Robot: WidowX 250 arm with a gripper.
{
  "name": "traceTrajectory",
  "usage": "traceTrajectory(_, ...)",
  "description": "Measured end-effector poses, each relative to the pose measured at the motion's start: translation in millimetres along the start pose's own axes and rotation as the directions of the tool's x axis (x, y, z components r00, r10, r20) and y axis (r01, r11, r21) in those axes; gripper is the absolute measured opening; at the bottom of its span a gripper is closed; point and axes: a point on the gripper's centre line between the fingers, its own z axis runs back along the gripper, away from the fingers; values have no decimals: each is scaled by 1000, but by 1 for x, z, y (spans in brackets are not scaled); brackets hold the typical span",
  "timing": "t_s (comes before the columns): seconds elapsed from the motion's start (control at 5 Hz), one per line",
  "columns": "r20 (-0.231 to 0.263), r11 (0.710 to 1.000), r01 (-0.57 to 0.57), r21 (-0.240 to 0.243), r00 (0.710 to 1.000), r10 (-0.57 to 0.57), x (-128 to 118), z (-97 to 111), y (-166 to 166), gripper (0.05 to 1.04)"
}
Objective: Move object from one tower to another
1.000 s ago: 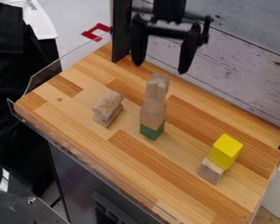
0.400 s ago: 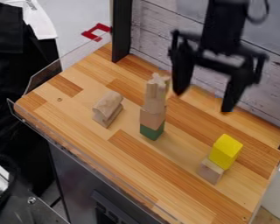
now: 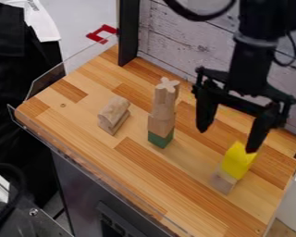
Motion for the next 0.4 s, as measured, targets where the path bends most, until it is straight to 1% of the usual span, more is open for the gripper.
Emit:
traceTrajectory(0.2, 16, 1000, -1, 20, 1000, 1, 11, -6, -3, 1000)
traceTrajectory(0.4, 49, 998, -43, 43, 998, 41, 16, -7, -1, 999)
